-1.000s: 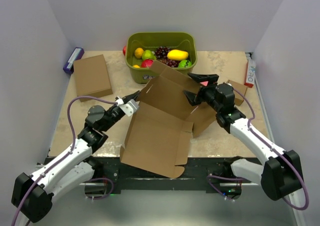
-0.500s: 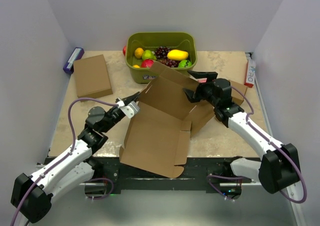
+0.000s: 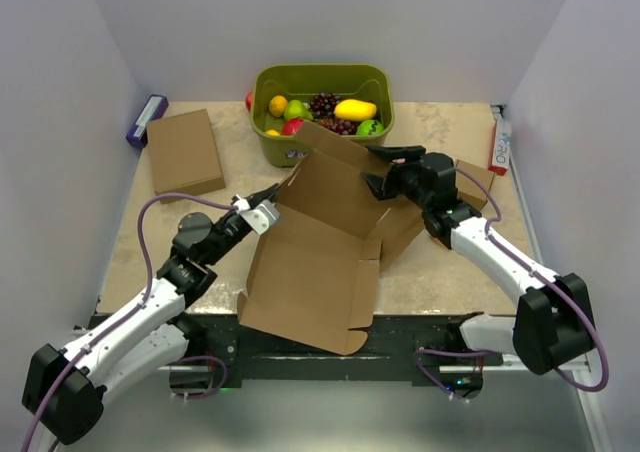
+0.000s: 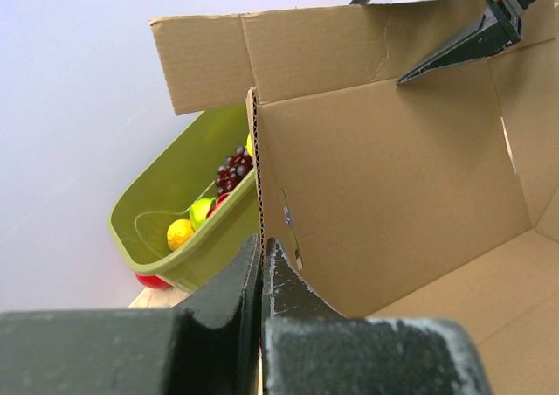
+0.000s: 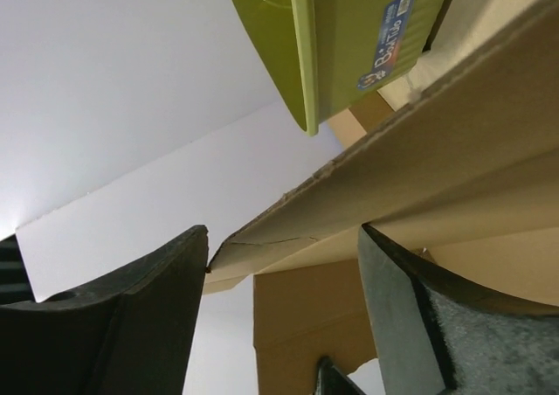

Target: Fold the paper box

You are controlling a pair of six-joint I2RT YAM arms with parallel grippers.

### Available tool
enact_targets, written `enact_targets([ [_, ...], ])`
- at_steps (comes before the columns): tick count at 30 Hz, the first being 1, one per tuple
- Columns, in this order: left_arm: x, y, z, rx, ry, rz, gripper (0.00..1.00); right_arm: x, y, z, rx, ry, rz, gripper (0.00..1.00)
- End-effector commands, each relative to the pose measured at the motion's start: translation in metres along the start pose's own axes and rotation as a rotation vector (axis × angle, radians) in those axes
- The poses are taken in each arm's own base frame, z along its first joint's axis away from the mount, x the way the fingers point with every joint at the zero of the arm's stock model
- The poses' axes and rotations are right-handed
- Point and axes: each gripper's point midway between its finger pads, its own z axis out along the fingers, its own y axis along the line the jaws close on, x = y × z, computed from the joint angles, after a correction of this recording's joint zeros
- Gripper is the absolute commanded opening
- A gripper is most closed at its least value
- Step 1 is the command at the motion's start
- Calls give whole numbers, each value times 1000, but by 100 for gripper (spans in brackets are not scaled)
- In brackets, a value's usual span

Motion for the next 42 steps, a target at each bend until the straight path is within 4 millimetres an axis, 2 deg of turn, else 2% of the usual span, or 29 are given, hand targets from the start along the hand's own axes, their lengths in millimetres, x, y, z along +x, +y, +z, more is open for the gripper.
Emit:
enact_targets([
  [1, -21, 1, 3, 2, -81, 2, 0, 16, 22, -10, -64, 41, -31, 63],
  [5, -19, 6, 5, -16, -65, -10, 0, 22, 24, -15, -65, 44, -39, 53],
  [10, -25, 13, 7, -52, -80, -47, 0, 28, 25, -25, -73, 44, -55, 48],
  [14, -37, 13, 7, -50, -120, -110, 0, 28, 7, -28, -40, 48, -54, 45],
  [23, -40, 16, 8, -63, -126, -145, 0, 31, -14, -38, -14, 41, -52, 39],
  [29, -48, 4, 3, -9, -189, -141, 0, 21, -26, -26, -4, 3, -24, 38],
  [37, -49, -6, 1, 33, -212, -151, 0, 11, -21, -4, -35, -57, -16, 35],
  [41, -46, -3, 1, 10, -202, -185, 0, 8, -19, 1, -48, -74, -14, 27],
  [42, -46, -2, 2, 0, -198, -205, 0, 7, -20, 2, -47, -79, -14, 21],
])
